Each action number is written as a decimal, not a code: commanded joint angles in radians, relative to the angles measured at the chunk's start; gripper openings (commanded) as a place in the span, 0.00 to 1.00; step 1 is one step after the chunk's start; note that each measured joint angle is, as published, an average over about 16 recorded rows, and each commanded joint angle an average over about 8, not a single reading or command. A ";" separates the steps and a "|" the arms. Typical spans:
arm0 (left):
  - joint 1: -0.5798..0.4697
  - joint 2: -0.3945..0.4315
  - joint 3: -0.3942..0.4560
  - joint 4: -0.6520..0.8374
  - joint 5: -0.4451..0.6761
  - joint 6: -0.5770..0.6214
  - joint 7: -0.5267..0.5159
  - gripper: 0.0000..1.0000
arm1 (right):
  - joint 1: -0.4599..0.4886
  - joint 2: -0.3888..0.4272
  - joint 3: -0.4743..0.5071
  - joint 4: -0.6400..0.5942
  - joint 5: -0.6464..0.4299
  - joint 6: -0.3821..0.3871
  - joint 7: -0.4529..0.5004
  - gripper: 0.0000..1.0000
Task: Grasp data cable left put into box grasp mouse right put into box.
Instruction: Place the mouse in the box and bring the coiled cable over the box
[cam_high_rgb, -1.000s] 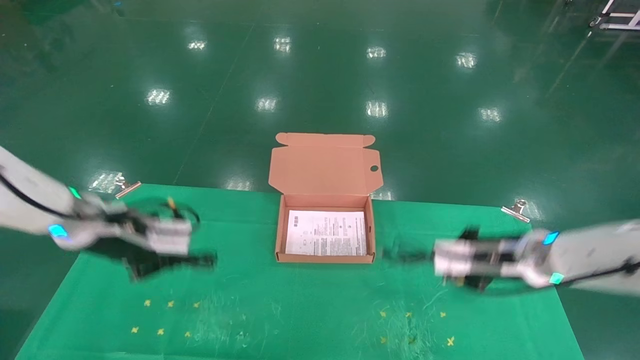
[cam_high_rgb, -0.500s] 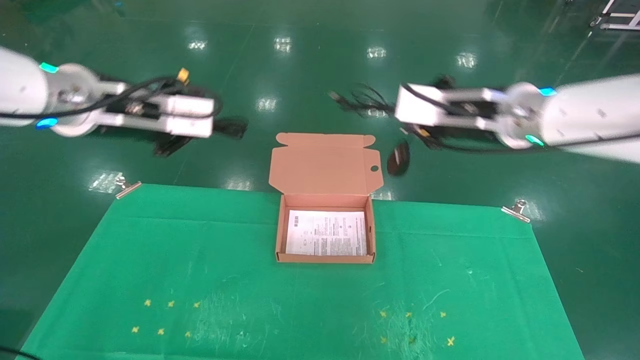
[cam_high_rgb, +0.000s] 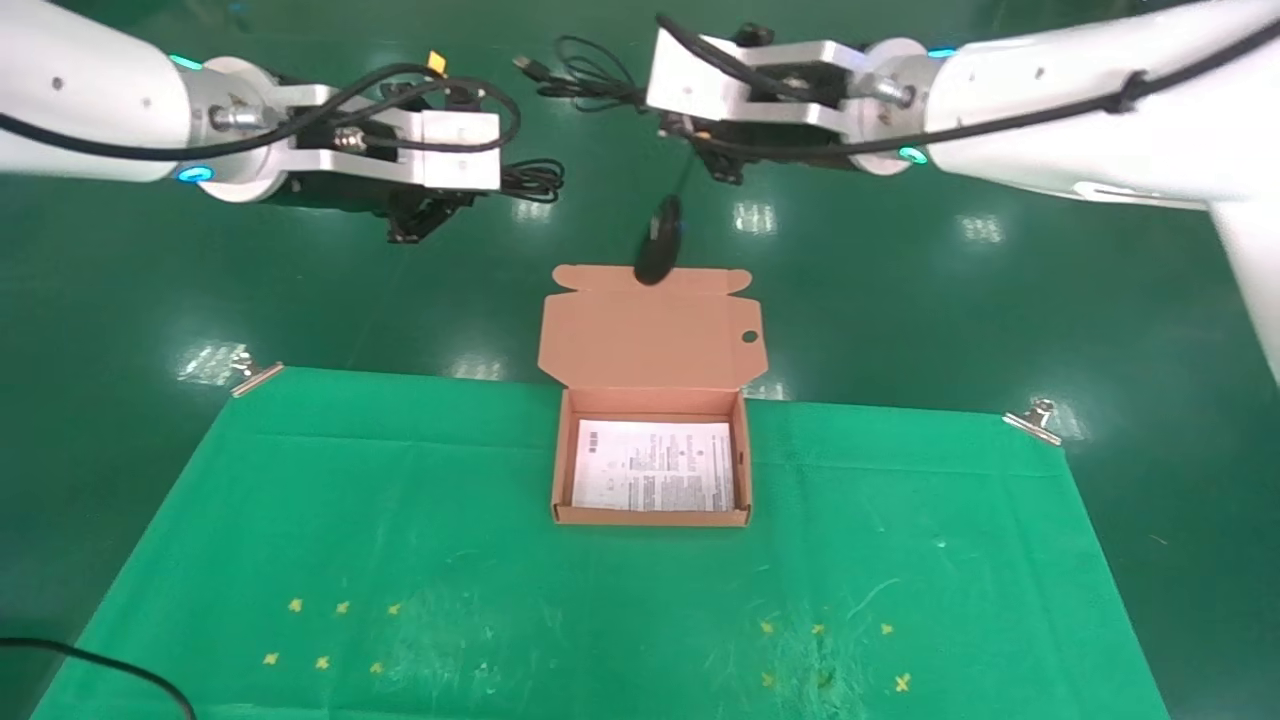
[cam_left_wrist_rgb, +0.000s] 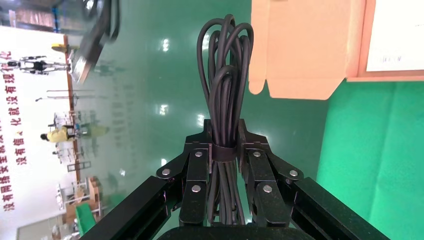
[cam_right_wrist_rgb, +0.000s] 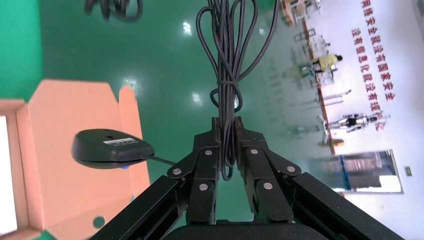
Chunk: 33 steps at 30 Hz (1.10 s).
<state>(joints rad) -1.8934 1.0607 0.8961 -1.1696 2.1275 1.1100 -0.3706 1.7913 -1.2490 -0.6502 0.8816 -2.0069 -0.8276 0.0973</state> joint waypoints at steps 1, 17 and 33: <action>-0.002 0.004 -0.001 0.002 -0.005 -0.003 0.007 0.00 | 0.010 -0.014 0.004 -0.020 0.016 0.006 -0.020 0.00; 0.027 -0.055 0.036 -0.041 0.043 0.084 -0.024 0.00 | -0.066 -0.028 -0.016 -0.037 0.030 -0.004 -0.037 0.00; 0.044 -0.109 0.086 -0.105 0.161 0.220 -0.139 0.00 | -0.146 -0.107 -0.108 -0.151 0.075 -0.010 -0.033 0.00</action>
<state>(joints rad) -1.8485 0.9539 0.9803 -1.2724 2.2834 1.3233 -0.5058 1.6460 -1.3545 -0.7624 0.7354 -1.9248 -0.8358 0.0725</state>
